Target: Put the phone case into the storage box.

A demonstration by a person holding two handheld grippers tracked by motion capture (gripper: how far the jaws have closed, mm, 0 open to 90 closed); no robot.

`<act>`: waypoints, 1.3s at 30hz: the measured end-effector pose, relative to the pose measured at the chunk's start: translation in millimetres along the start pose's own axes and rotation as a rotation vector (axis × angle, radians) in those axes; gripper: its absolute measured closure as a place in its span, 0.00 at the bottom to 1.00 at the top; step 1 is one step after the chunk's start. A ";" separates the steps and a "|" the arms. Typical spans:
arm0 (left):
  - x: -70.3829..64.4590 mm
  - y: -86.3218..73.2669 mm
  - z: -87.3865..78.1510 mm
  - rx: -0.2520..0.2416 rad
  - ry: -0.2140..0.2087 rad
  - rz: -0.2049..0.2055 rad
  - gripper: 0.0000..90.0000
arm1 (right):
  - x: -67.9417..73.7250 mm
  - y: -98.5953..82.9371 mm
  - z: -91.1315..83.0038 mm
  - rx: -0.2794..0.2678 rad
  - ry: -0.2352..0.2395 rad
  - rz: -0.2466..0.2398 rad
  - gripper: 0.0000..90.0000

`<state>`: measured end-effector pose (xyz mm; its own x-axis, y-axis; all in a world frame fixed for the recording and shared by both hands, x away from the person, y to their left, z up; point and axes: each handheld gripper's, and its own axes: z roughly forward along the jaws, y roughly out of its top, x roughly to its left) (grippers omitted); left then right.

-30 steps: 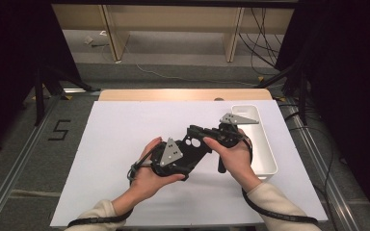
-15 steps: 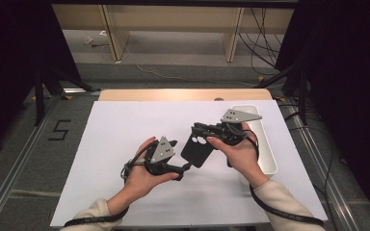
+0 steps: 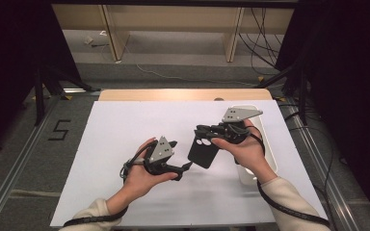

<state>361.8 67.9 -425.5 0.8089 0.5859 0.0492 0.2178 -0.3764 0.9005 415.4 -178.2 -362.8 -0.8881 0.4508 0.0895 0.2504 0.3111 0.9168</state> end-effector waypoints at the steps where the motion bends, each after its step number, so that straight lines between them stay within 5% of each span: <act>1: 0.1 -0.1 0.3 0.001 -0.003 -0.003 0.19 | -0.1 0.2 -0.1 0.005 0.003 -0.006 0.86; 39: 3.6 -5.0 10.6 0.033 -0.062 -0.014 0.29 | 6.6 6.4 -0.6 0.038 0.106 -0.080 0.86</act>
<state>369.4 64.2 -434.4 0.8377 0.5460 0.0091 0.2465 -0.3930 0.8859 410.9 -173.8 -356.1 -0.9410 0.3332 0.0596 0.1902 0.3749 0.9073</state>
